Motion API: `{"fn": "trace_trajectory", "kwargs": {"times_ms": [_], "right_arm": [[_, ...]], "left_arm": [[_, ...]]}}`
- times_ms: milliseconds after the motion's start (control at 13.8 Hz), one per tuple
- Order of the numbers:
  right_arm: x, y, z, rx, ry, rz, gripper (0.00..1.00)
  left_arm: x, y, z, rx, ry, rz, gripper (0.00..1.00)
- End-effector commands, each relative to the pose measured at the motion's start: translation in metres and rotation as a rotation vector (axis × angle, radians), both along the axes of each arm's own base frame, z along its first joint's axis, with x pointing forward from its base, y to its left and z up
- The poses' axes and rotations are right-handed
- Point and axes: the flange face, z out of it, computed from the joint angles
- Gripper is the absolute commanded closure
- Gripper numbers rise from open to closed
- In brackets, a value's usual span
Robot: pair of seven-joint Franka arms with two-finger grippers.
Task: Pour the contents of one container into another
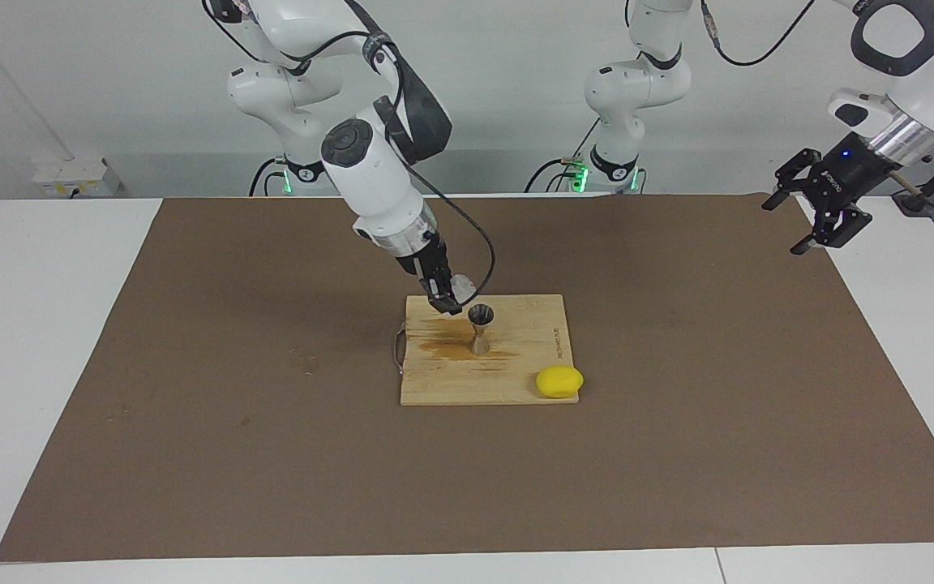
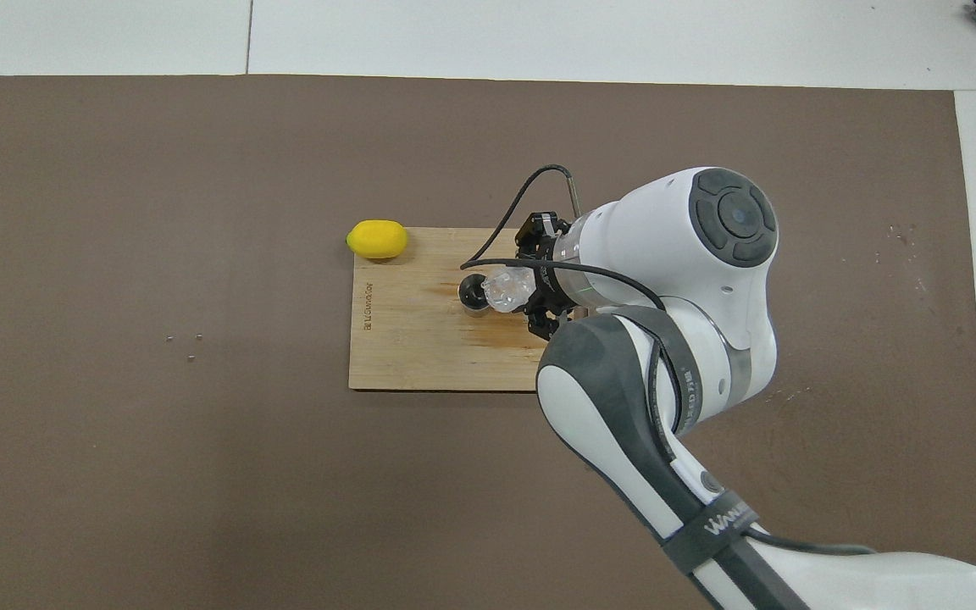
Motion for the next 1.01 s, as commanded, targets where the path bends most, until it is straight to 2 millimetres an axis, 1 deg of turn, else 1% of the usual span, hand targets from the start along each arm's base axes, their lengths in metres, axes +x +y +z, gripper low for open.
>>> {"fn": "trace_trajectory", "kwargs": {"times_ms": [0,72,144,217,289,361,433,578,795,867,939], "right_arm": [[0.002,0.009,0.003,-0.026,-0.019,-0.013,1.0],[0.002,0.008,0.003,-0.041,-0.023,-0.018,1.0],[0.001,0.01,0.003,-0.051,-0.026,-0.022,1.0],[0.001,0.011,0.003,-0.049,-0.025,-0.027,1.0],[0.002,0.012,0.004,-0.047,-0.027,-0.03,1.0],[0.004,0.012,0.005,-0.045,-0.026,-0.047,1.0],[0.005,0.015,0.003,-0.044,-0.019,-0.067,1.0],[0.008,0.017,0.001,-0.043,-0.014,-0.086,1.0],[0.008,0.017,0.003,-0.042,-0.014,-0.096,1.0],[0.008,0.017,0.003,-0.047,-0.017,-0.095,1.0],[0.008,0.017,0.003,-0.051,-0.018,-0.091,1.0]], "left_arm": [[-0.017,-0.004,0.003,0.023,0.077,0.304,0.0],[-0.018,-0.004,0.004,0.019,0.102,0.406,0.0],[-0.019,-0.003,0.006,0.038,0.116,0.471,0.0],[-0.02,-0.006,0.008,0.093,0.11,0.479,0.0],[-0.021,-0.017,0.01,0.152,0.099,0.451,0.0],[-0.024,-0.023,0.015,0.195,0.088,0.436,0.0],[-0.026,-0.027,0.02,0.205,0.084,0.433,0.0],[-0.031,-0.029,0.028,0.217,0.081,0.5,0.0],[-0.039,-0.053,0.037,0.263,0.105,0.721,0.0],[-0.039,-0.063,0.044,0.258,0.099,0.77,0.0],[-0.037,-0.07,0.049,0.258,0.087,0.78,0.0]]}}
